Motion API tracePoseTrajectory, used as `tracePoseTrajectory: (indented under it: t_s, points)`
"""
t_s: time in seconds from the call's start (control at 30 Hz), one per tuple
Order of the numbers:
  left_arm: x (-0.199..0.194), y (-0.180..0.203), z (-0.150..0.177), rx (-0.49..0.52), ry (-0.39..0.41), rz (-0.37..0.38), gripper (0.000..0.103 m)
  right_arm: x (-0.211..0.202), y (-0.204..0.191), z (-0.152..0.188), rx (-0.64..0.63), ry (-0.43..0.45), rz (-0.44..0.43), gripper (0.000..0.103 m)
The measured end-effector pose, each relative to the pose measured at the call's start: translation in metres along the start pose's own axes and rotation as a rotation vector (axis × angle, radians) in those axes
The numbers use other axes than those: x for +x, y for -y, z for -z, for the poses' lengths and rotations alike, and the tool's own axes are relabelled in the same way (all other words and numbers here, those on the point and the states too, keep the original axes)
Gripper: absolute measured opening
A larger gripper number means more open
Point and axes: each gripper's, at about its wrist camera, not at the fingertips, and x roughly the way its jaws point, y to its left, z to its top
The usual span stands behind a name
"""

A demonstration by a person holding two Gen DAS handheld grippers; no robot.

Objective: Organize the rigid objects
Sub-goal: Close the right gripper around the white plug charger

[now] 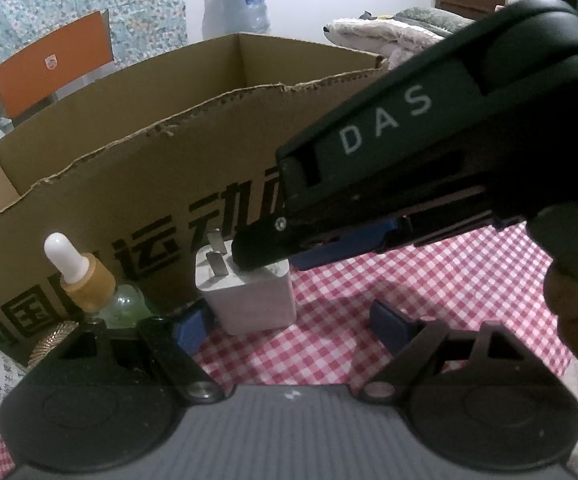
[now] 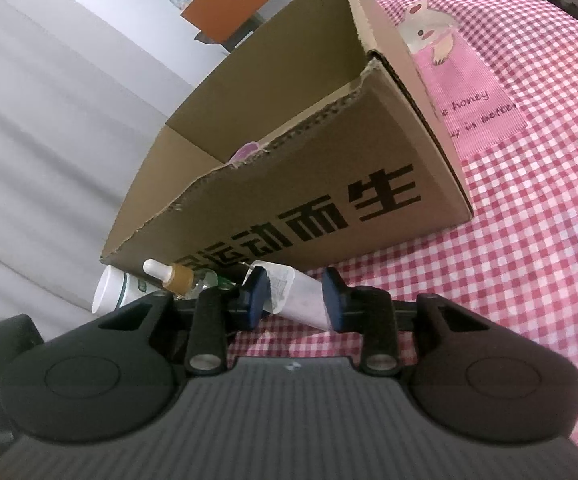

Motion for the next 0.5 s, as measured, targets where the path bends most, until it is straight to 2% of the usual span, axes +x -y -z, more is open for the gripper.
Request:
tracePoseTrajectory:
  t_s: [0.5]
  points:
    - [-0.001,0.021,0.001,0.042,0.01,0.056,0.086,-0.02,0.013,0.008,0.027,0.016,0.01,0.029]
